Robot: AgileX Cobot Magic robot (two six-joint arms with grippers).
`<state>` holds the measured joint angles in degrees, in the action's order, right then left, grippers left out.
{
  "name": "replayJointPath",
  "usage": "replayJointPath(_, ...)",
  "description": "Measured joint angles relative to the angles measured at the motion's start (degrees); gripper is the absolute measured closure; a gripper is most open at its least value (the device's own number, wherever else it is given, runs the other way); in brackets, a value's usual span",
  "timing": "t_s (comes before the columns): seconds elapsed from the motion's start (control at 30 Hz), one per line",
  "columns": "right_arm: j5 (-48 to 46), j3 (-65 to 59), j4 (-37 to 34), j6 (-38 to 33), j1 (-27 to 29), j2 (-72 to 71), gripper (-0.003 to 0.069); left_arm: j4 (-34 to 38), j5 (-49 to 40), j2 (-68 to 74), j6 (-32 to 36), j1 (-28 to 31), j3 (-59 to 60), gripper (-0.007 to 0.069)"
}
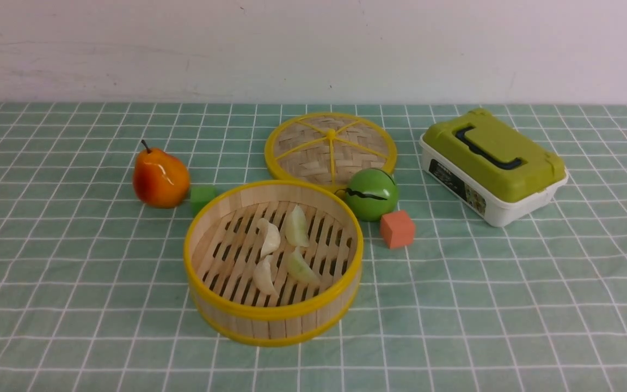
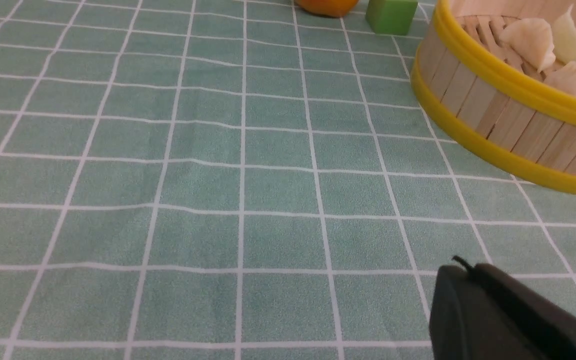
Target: Put the dumplings into the steamer on the table with the blue tablecloth.
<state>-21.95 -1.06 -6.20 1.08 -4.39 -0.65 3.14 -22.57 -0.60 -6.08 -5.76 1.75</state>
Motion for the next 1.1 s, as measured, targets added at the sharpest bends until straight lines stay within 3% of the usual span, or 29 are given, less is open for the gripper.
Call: replayJointPath(1.1, 0.0, 0.0, 0.0, 0.0, 0.0, 0.0, 0.053, 0.16, -0.05, 0.0, 0.05, 0.0, 0.0, 0.0638)
